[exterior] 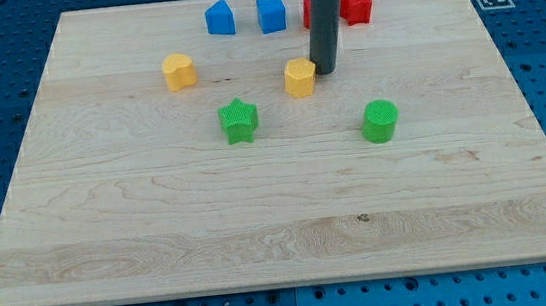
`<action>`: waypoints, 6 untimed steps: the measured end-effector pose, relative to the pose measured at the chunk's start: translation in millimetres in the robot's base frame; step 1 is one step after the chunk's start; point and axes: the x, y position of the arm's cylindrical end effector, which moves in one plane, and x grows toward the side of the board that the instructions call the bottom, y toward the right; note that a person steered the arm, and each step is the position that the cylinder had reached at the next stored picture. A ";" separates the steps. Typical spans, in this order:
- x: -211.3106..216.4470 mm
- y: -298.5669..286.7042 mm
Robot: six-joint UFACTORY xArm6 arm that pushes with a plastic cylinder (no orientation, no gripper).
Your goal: Move the yellow hexagon to the bottom of the yellow heart
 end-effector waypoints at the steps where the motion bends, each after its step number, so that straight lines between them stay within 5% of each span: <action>1: 14.7 2.6; 3: 21.6 0.8; 6: 19.4 -90.7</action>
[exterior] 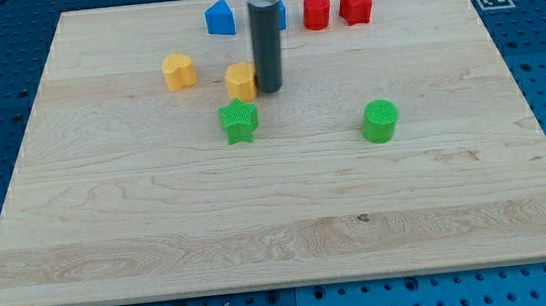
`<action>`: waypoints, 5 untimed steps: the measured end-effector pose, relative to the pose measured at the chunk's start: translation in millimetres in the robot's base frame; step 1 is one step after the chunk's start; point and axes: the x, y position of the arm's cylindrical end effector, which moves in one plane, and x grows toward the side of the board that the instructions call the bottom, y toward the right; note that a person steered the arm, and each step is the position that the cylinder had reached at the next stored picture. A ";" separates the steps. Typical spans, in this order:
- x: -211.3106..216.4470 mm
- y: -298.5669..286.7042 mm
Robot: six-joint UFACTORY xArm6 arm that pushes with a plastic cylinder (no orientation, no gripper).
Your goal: Move the yellow hexagon to the bottom of the yellow heart
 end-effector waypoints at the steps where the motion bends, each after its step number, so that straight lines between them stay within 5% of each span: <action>1: -0.4 -20.0; 5: 12.7 -62.1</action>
